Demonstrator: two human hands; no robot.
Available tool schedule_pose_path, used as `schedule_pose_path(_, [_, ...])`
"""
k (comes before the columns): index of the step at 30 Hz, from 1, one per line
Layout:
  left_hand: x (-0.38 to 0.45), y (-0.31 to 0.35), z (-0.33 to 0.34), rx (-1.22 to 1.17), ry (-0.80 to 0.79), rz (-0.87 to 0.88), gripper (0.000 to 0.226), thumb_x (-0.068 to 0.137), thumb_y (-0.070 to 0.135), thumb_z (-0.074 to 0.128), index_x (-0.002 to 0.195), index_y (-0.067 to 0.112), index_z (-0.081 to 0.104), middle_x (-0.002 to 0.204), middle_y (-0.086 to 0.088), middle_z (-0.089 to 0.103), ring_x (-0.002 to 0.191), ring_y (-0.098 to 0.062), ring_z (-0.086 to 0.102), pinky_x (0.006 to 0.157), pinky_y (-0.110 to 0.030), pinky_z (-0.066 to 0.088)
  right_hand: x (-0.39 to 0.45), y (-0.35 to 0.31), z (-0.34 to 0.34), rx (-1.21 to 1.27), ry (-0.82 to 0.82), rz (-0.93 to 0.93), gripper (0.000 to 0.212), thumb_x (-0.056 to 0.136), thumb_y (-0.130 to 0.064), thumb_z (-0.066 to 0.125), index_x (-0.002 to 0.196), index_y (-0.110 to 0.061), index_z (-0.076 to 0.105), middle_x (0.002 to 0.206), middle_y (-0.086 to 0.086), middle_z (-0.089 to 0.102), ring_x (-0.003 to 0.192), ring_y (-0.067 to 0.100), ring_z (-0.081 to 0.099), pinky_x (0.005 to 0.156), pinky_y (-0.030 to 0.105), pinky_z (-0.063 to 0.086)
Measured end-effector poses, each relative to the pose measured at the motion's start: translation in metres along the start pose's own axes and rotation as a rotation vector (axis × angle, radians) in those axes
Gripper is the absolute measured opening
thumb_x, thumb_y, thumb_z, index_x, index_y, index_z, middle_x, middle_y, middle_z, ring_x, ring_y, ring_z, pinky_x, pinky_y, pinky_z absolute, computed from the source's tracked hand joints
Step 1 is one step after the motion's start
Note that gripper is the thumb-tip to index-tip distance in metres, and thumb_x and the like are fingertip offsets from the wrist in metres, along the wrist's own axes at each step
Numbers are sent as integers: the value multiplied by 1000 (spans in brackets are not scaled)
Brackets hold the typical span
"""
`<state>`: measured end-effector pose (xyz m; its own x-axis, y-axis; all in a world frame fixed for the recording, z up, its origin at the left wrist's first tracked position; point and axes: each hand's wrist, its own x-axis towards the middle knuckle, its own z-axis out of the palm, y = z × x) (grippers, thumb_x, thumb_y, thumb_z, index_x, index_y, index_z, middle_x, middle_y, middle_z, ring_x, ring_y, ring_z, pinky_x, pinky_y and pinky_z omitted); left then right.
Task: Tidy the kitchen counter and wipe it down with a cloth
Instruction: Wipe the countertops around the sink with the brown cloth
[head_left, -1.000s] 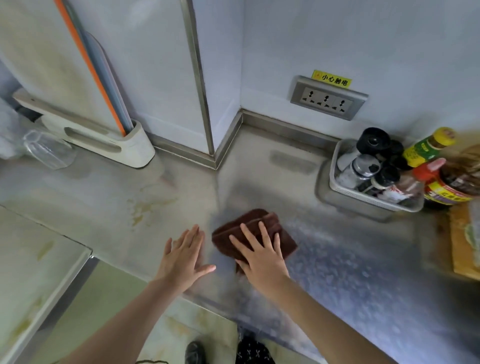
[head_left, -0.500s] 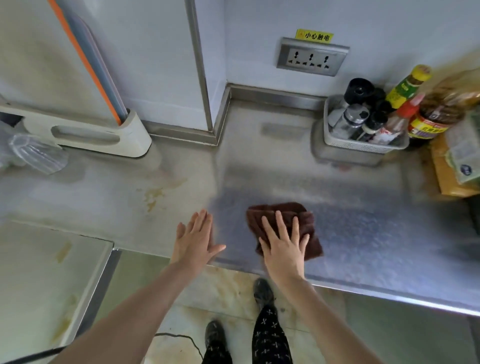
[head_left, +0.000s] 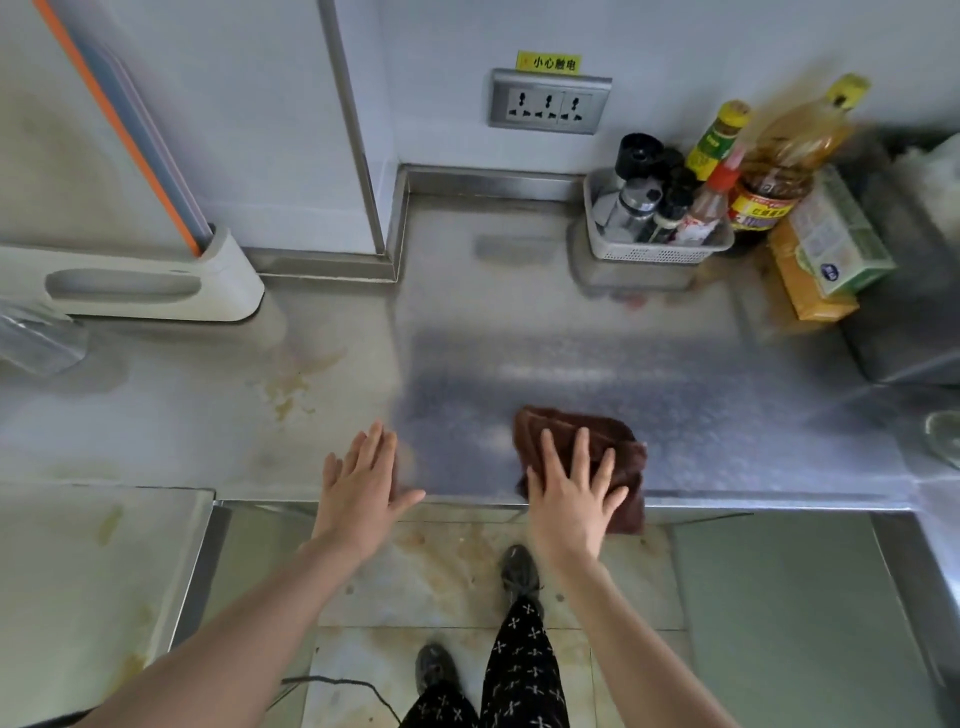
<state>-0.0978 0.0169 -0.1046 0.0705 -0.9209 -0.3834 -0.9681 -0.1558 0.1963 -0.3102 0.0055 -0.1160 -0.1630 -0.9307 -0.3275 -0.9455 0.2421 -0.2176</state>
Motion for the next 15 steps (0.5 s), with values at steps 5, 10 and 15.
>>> schedule_pose_path(5, [-3, -2, 3, -46, 50, -29, 79, 89, 55, 42, 148, 14, 10, 158, -4, 1, 146, -21, 8, 116, -43, 10, -25, -43, 20, -129, -127, -391, 53, 98, -48, 28, 145, -46, 5, 158, -2, -10, 143, 35, -15, 111, 60, -5])
schedule_pose_path(10, [-2, -22, -10, -78, 92, -68, 77, 88, 53, 46, 147, 15, 13, 158, -3, 3, 145, -21, 8, 116, -44, 8, 29, -15, -8, -134, -157, -220, 52, 98, -50, 25, 145, -48, 3, 158, -7, -10, 144, 33, -12, 112, 59, 4])
schedule_pose_path(15, [-4, -58, -15, -70, 81, -277, 95, 83, 60, 48, 147, 8, 2, 158, -8, -7, 146, -25, -1, 117, -45, 5, 39, -39, -11, -46, -162, -23, 54, 99, -46, 23, 147, -41, -1, 157, -2, -17, 142, 37, -17, 112, 61, 1])
